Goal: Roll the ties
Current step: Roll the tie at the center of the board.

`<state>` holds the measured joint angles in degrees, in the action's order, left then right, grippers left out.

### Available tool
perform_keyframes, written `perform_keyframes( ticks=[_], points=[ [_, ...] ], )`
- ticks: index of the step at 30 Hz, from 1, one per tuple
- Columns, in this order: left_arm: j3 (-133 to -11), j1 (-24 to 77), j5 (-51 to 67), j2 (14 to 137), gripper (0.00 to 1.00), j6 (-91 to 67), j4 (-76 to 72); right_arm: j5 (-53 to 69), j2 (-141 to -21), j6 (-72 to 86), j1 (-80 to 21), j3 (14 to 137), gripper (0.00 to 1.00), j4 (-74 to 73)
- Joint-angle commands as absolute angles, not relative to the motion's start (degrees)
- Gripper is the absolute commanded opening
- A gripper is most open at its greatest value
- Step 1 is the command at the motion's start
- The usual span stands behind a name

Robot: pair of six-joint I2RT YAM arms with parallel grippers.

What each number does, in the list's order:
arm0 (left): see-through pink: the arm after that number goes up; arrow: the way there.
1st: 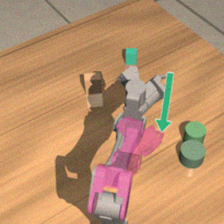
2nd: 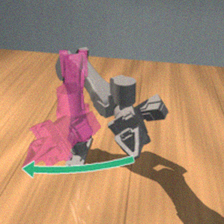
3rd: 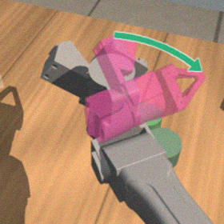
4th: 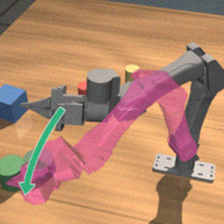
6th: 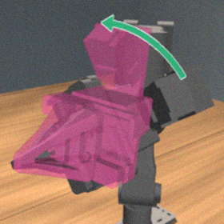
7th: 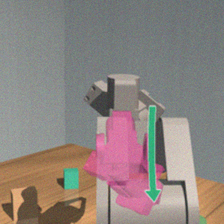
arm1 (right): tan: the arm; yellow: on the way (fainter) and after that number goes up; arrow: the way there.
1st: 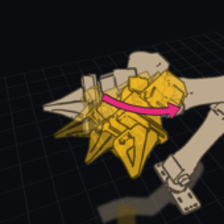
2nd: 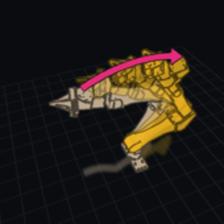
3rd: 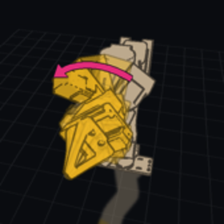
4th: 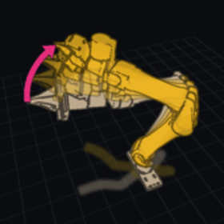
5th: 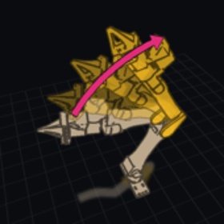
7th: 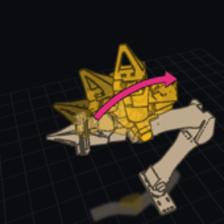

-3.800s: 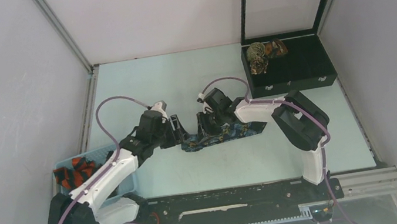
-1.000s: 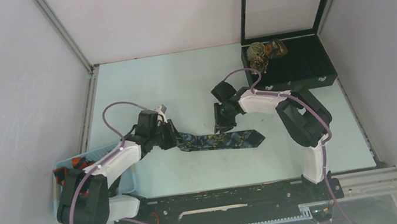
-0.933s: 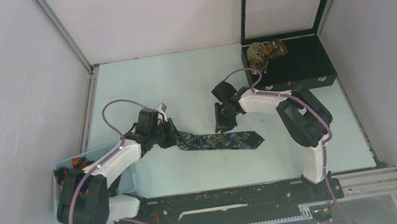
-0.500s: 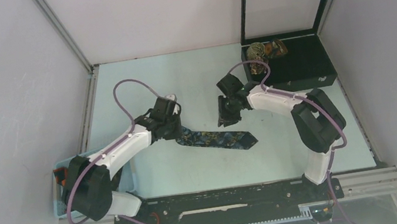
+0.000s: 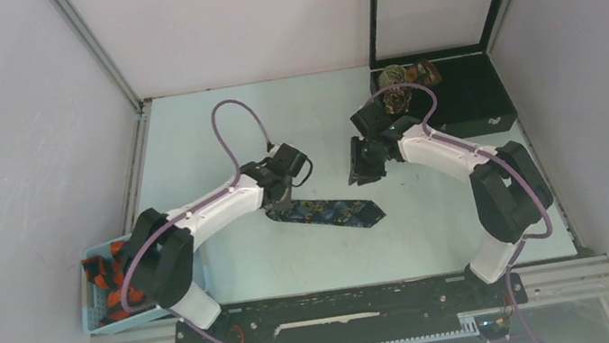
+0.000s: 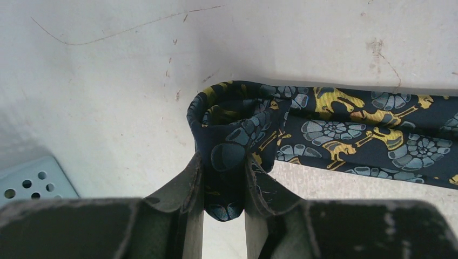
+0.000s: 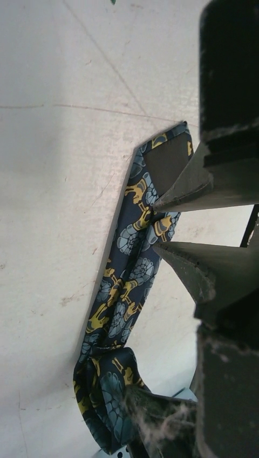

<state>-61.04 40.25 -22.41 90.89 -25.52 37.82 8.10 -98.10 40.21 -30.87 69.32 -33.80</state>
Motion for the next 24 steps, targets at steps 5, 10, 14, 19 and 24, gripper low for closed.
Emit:
perform_keyframes(
  ticks=[5, 10, 14, 19, 24],
  points=[
    [-68.03, 46.36, -30.67, 97.84, 0.11, -28.16, 43.55, 7.55, -92.42, 38.31, -28.2, 67.95, 0.3, -35.26],
    [-69.84, 48.64, -30.42, 101.33, 0.15, -29.7, 44.39, 8.03, -91.05, 38.06, -27.09, 67.21, 0.3, -35.46],
    [-71.25, 49.83, -28.31, 103.31, 0.23, -30.48, 44.85, 8.26, -90.33, 37.94, -26.64, 67.06, 0.3, -35.69],
    [-72.32, 50.6, -24.81, 103.9, 0.37, -31.49, 44.57, 8.67, -90.13, 37.95, -26.54, 67.1, 0.3, -35.72],
    [-72.29, 50.65, -20.91, 102.93, 0.45, -32.09, 42.84, 9.52, -90.22, 38.23, -26.54, 67.11, 0.3, -35.3]
  ],
)
